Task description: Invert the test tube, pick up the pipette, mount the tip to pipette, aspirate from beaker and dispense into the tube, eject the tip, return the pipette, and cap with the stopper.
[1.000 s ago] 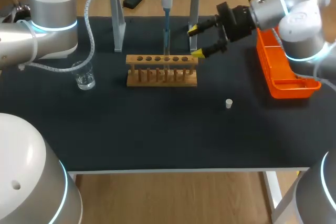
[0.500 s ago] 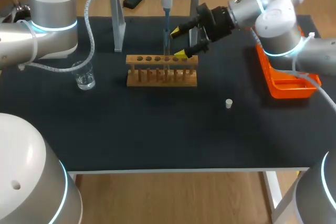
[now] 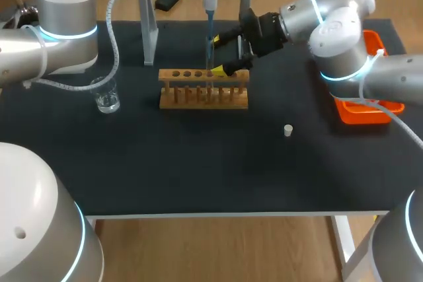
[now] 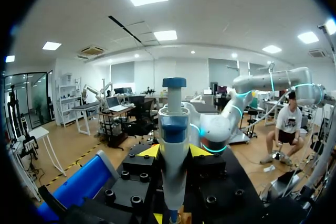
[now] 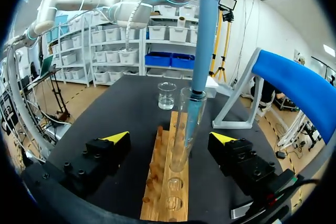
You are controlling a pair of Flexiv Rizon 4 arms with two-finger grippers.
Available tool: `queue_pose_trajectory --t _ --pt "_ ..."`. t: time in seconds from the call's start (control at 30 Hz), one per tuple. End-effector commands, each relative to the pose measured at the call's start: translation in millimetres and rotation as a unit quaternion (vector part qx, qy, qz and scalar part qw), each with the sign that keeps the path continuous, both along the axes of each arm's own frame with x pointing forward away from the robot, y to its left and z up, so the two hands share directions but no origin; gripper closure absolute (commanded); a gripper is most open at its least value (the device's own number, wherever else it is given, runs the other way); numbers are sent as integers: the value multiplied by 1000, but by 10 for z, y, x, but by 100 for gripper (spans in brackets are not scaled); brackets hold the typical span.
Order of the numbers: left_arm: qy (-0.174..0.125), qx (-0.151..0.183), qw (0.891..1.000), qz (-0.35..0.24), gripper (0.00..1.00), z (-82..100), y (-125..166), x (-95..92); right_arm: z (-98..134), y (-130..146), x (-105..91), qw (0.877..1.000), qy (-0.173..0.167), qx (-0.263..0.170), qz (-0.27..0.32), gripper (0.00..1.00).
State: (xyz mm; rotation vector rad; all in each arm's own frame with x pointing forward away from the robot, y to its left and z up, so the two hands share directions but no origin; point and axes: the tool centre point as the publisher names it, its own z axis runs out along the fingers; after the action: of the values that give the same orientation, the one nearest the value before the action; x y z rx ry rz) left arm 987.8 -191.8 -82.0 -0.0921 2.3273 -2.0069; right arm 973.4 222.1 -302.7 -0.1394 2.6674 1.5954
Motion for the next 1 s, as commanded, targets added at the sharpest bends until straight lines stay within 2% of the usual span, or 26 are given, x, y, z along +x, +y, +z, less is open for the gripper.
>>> queue_pose_trajectory --t 0.03,1.0 --pt "0 0 1000 0 100 3 7 -7 -7 40 -8 1000 -8 -5 -2 0" --pt "0 0 1000 0 100 3 7 -7 5 100 21 1000 -15 -16 -1 0"
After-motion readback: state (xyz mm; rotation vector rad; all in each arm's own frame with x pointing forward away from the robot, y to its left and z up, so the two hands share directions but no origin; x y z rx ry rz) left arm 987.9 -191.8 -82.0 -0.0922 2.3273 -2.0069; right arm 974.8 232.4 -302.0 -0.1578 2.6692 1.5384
